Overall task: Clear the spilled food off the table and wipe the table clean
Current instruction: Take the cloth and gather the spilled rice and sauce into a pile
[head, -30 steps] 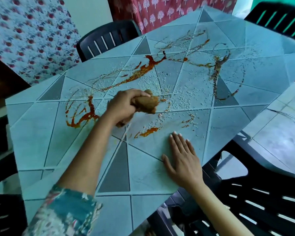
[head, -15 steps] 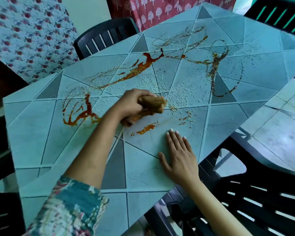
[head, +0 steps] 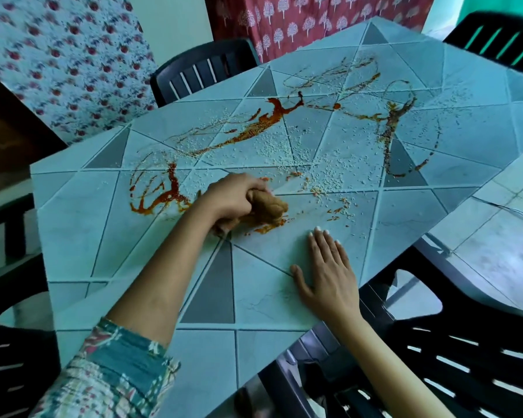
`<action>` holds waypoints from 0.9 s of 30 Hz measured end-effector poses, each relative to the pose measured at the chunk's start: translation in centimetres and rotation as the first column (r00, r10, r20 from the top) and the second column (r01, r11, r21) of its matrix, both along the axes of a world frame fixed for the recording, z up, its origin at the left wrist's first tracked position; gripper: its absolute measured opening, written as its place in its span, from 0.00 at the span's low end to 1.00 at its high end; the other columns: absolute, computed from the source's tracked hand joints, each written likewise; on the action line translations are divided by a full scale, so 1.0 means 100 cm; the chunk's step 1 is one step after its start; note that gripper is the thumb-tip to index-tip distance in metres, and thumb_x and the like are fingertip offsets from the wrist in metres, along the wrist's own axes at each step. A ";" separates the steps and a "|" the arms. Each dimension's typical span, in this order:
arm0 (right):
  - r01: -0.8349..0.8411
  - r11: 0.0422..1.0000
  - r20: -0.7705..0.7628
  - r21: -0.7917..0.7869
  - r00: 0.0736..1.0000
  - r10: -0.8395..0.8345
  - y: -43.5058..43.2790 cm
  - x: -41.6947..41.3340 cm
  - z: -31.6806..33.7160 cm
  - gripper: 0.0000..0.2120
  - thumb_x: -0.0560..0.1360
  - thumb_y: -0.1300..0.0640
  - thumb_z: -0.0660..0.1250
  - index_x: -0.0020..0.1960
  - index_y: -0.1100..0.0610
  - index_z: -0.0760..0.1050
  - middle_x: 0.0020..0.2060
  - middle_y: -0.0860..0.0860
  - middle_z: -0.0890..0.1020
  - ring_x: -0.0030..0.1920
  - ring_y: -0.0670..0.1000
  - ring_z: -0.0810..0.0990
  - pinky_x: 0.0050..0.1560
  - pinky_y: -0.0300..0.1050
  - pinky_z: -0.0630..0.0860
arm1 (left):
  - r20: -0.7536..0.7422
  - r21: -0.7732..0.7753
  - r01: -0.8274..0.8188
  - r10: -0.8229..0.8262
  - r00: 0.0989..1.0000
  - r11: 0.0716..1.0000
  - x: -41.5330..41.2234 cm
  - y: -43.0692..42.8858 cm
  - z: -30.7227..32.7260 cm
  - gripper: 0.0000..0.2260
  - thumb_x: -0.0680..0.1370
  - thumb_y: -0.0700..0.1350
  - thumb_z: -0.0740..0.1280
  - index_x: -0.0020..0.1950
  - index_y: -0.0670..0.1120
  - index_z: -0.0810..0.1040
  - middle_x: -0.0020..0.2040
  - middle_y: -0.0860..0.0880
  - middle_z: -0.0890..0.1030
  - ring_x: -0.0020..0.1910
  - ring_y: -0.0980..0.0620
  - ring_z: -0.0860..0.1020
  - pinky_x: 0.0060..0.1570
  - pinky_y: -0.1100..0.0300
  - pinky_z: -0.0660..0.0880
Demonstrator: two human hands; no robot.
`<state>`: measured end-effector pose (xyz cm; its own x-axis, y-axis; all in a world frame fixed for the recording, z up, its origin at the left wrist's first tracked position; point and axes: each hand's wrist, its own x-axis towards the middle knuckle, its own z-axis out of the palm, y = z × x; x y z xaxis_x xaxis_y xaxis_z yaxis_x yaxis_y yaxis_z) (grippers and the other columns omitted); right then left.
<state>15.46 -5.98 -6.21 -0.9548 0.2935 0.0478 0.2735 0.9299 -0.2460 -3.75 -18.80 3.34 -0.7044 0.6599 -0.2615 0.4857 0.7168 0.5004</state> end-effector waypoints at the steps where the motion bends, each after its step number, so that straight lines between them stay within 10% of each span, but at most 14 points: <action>1: 0.015 1.000 -0.001 -0.005 1.000 -0.015 -0.001 0.000 0.000 0.33 0.75 0.42 0.52 0.71 0.63 0.66 0.70 0.59 0.68 0.71 0.56 0.65 0.72 0.46 0.48 | 0.002 -0.115 0.035 -0.035 0.999 0.993 0.002 -0.003 0.002 0.24 0.67 0.34 0.61 0.54 0.58 0.80 0.56 0.51 0.81 0.55 0.49 0.77 0.55 0.50 0.75; 9: 0.078 0.997 0.001 0.007 0.997 -0.078 -0.005 0.008 0.001 0.33 0.76 0.41 0.50 0.71 0.63 0.65 0.71 0.58 0.67 0.72 0.57 0.64 0.72 0.45 0.46 | -0.010 0.167 0.060 -0.059 0.998 0.984 -0.001 0.050 0.017 0.21 0.69 0.34 0.67 0.58 0.54 0.79 0.59 0.47 0.80 0.58 0.47 0.76 0.60 0.50 0.73; 16: 0.185 0.983 0.004 -0.014 0.983 -0.185 -0.022 0.007 -0.002 0.36 0.75 0.38 0.43 0.74 0.61 0.59 0.74 0.57 0.61 0.74 0.56 0.59 0.72 0.46 0.46 | 0.025 -0.146 0.206 -0.204 0.979 0.968 0.015 -0.005 -0.006 0.24 0.65 0.39 0.62 0.56 0.59 0.78 0.57 0.51 0.80 0.57 0.47 0.77 0.55 0.51 0.75; 22: 0.175 0.984 0.003 -0.032 0.985 -0.175 -0.027 0.008 0.003 0.42 0.70 0.35 0.35 0.77 0.58 0.49 0.76 0.53 0.50 0.76 0.50 0.47 0.72 0.41 0.38 | 0.138 0.429 -0.072 0.013 0.990 0.901 0.022 0.013 -0.019 0.22 0.67 0.36 0.67 0.59 0.53 0.80 0.57 0.50 0.81 0.58 0.50 0.78 0.59 0.59 0.74; 27: 0.050 0.997 -0.026 -0.057 0.998 -0.051 -0.062 -0.015 0.010 0.40 0.72 0.36 0.36 0.76 0.58 0.49 0.76 0.54 0.50 0.76 0.51 0.47 0.71 0.39 0.35 | 0.203 0.474 -0.369 0.308 0.929 0.800 -0.009 -0.089 0.007 0.22 0.69 0.35 0.72 0.62 0.48 0.77 0.55 0.46 0.81 0.54 0.49 0.78 0.60 0.57 0.72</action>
